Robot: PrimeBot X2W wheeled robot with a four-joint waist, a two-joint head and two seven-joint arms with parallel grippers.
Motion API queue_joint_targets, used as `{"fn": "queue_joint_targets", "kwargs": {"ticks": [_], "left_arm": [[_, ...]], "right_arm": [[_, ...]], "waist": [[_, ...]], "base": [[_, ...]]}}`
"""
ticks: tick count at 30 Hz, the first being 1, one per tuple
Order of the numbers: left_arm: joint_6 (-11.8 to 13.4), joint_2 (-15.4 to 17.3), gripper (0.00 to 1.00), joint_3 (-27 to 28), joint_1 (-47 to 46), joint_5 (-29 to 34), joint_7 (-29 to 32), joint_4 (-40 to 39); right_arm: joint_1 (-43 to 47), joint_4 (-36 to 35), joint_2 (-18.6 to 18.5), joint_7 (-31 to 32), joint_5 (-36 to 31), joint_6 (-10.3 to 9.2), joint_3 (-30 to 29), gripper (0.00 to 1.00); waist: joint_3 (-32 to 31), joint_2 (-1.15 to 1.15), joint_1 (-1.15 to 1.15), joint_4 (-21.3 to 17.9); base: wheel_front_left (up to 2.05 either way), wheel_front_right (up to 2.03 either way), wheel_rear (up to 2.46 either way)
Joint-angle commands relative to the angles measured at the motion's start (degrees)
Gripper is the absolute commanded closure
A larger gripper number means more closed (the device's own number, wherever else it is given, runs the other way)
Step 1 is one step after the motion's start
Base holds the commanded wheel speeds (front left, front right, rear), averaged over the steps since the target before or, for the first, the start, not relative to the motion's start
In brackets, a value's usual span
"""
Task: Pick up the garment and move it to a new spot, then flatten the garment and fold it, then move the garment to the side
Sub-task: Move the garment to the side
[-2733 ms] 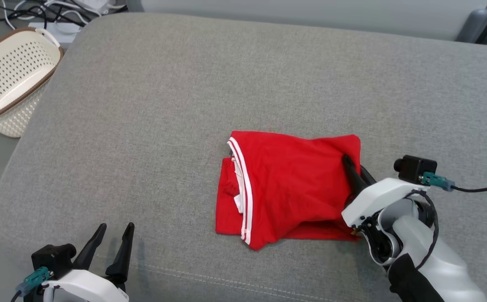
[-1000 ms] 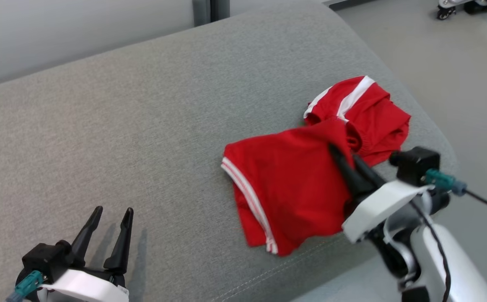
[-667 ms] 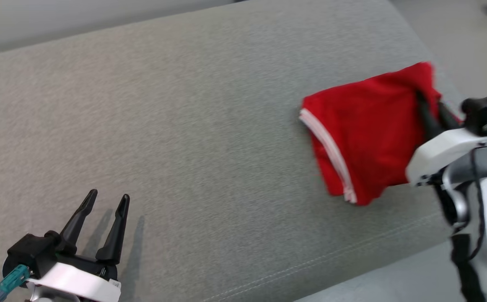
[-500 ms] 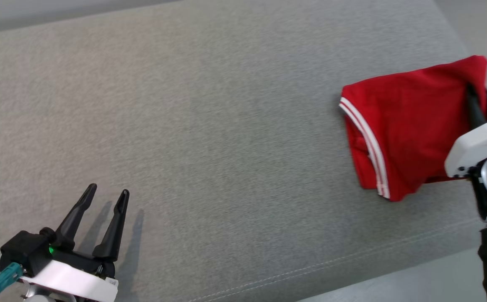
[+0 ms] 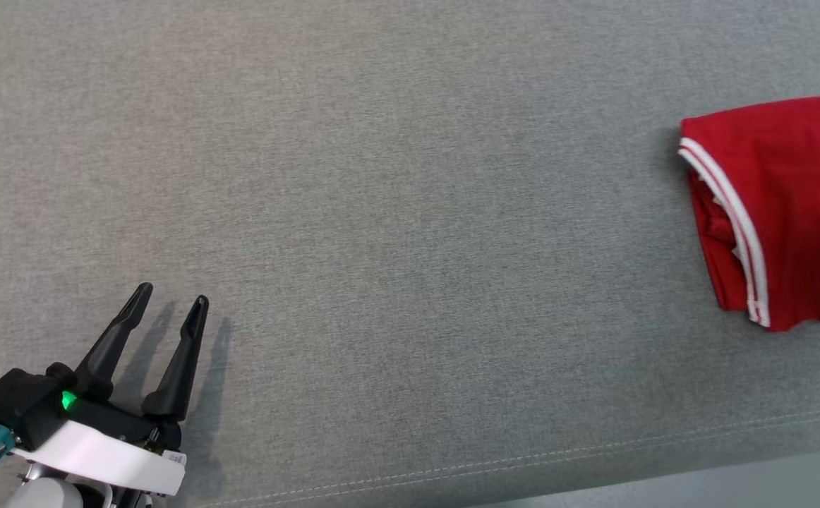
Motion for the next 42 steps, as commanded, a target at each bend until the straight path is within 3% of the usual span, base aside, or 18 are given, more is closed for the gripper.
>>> {"fn": "queue_joint_targets", "kwargs": {"ticks": [1,6,21,28,42], "left_arm": [[0.0,1.5,0.00,2.1,-2.5,-0.5,-0.3,-1.1],[0.0,0.0,0.00,3.4,-2.6,0.4,-0.3,0.8],[0.0,-9.5,0.00,9.8,-0.9,8.5,-0.3,11.2],[0.0,-13.8,0.00,14.3,0.8,14.1,-0.3,15.9],[0.0,-17.6,0.00,19.9,2.9,21.2,-0.3,18.6]], "right_arm": [[-1.3,-1.5,-0.4,-1.5,-0.5,-0.01,-0.5,0.00],[-1.8,0.3,-0.4,-5.8,2.9,-0.01,0.9,0.00],[7.0,8.8,-0.4,-15.4,17.6,-0.01,16.7,0.00],[13.2,12.0,-0.4,-18.7,21.4,-0.01,20.2,0.00],[20.8,12.7,-0.4,-21.2,26.3,-0.01,23.5,0.00]], "waist": [[-0.4,0.00,0.00,0.7],[-3.0,0.00,0.00,1.1],[-17.2,0.00,0.00,3.0],[-22.2,0.00,0.00,4.5],[-25.7,0.00,0.00,6.4]], "base": [[0.00,0.00,0.00],[0.00,0.00,0.00],[0.00,0.00,0.00],[0.00,0.00,0.00],[0.00,0.00,0.00]]}}
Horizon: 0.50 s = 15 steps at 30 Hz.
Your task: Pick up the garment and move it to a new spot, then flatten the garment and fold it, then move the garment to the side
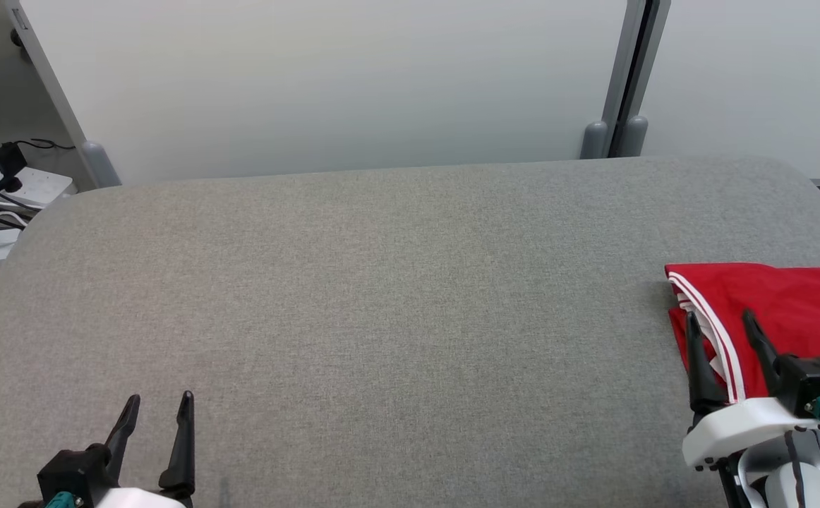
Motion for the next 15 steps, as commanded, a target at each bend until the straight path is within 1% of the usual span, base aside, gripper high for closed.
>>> {"fn": "queue_joint_targets", "kwargs": {"ticks": [1,8,9,13,15], "left_arm": [[0.0,0.7,0.00,2.4,-1.2,0.5,-0.3,-1.0],[0.0,0.5,0.00,2.3,-0.7,1.2,-0.3,-1.6],[0.0,-0.4,1.00,0.6,1.0,0.7,0.0,0.0],[0.0,-1.7,1.00,0.6,2.1,0.3,0.2,2.5],[0.0,-1.7,1.00,0.7,2.0,-0.3,0.4,2.5]], "right_arm": [[-0.6,-1.3,-0.4,-1.0,0.3,-0.01,1.6,0.00],[0.1,-0.8,-0.4,-1.2,0.4,-0.01,2.0,0.00],[1.0,0.5,0.0,-0.4,0.0,0.00,0.6,1.00],[3.2,2.9,0.8,-0.2,0.3,0.00,0.6,1.00],[3.1,2.9,0.8,0.1,0.9,0.00,0.4,1.00]], "waist": [[-0.2,0.00,0.00,0.0],[-0.4,0.00,0.00,0.0],[-0.4,0.00,0.00,0.0],[-0.4,0.00,0.00,0.0],[-0.4,0.00,0.00,0.1]], "base": [[0.00,0.00,0.00],[0.00,0.00,0.00],[0.00,0.00,0.00],[0.00,0.00,0.00],[0.00,0.00,0.00]]}}
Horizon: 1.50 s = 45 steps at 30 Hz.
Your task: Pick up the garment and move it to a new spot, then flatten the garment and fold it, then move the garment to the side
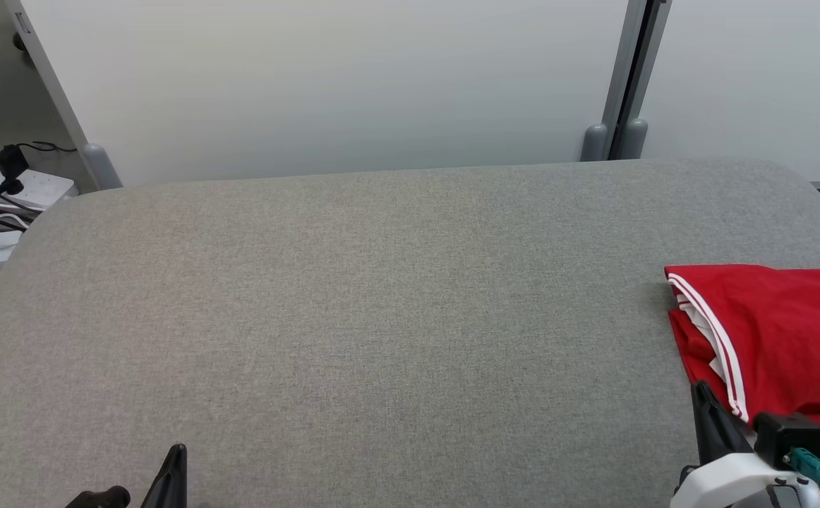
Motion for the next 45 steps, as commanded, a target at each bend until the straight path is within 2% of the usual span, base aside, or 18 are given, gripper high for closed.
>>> {"fn": "queue_joint_targets", "kwargs": {"ticks": [1,5,10,45], "left_arm": [[0.0,0.9,1.00,0.4,-1.9,-1.0,0.2,-1.3],[0.0,0.8,1.00,0.5,-2.1,-3.6,0.9,-1.6],[0.0,0.7,1.00,0.4,-2.3,-6.8,1.6,-2.1],[0.0,0.2,1.00,0.9,-4.5,-29.2,7.4,-5.0]], "right_arm": [[-2.5,-1.3,-0.6,0.3,1.3,0.00,-0.5,1.00],[-2.4,-1.8,-0.6,1.1,4.3,0.00,-0.6,1.00],[-2.1,-2.5,-0.7,1.7,7.9,0.00,-0.5,1.00],[-1.3,-6.5,-1.0,7.2,32.7,0.00,-1.0,1.00]], "waist": [[0.0,-0.01,0.01,0.0],[0.0,-0.01,0.13,0.1],[0.3,-0.01,0.01,0.2],[1.3,-0.01,0.00,0.7]], "base": [[0.00,0.00,0.00],[0.00,0.00,0.00],[0.00,0.00,0.00],[0.00,0.00,0.00]]}}
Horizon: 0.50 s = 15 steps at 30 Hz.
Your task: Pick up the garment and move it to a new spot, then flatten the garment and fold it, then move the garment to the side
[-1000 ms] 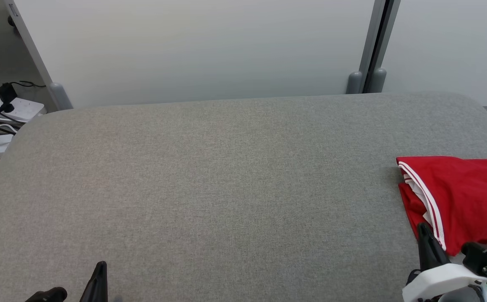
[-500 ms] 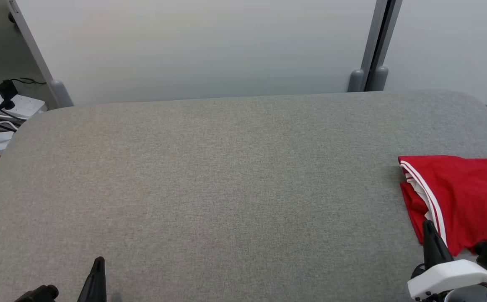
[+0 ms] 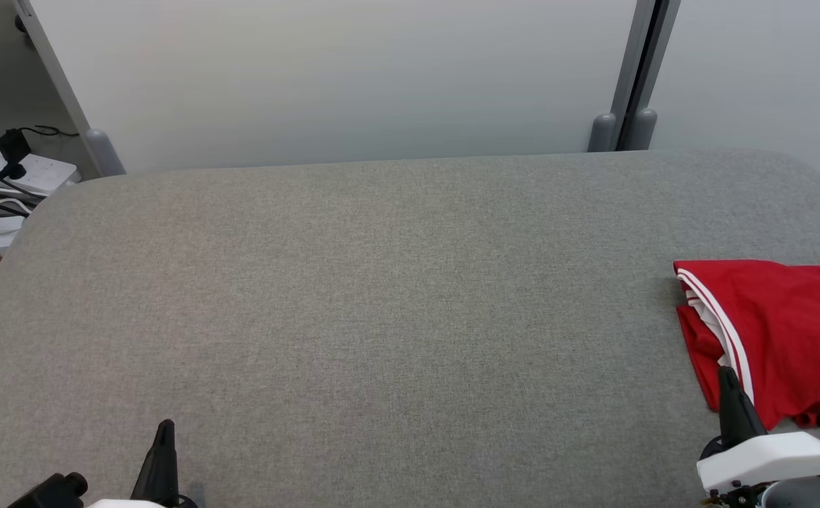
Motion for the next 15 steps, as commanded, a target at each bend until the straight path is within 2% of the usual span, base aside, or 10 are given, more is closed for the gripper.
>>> {"fn": "queue_joint_targets", "kwargs": {"ticks": [1,15], "left_arm": [[0.0,0.8,1.00,0.8,-3.0,-1.8,0.4,-1.8],[0.0,0.6,1.00,1.1,-4.0,-10.7,2.8,-2.8]], "right_arm": [[-1.5,-2.0,-0.9,0.7,1.8,0.01,0.2,1.00],[-1.3,-3.5,-1.1,3.0,11.6,0.01,-0.1,1.00]], "waist": [[0.0,0.00,-0.01,0.0],[0.4,0.00,-0.01,0.2]], "base": [[0.00,0.00,0.00],[0.00,0.00,0.00]]}}
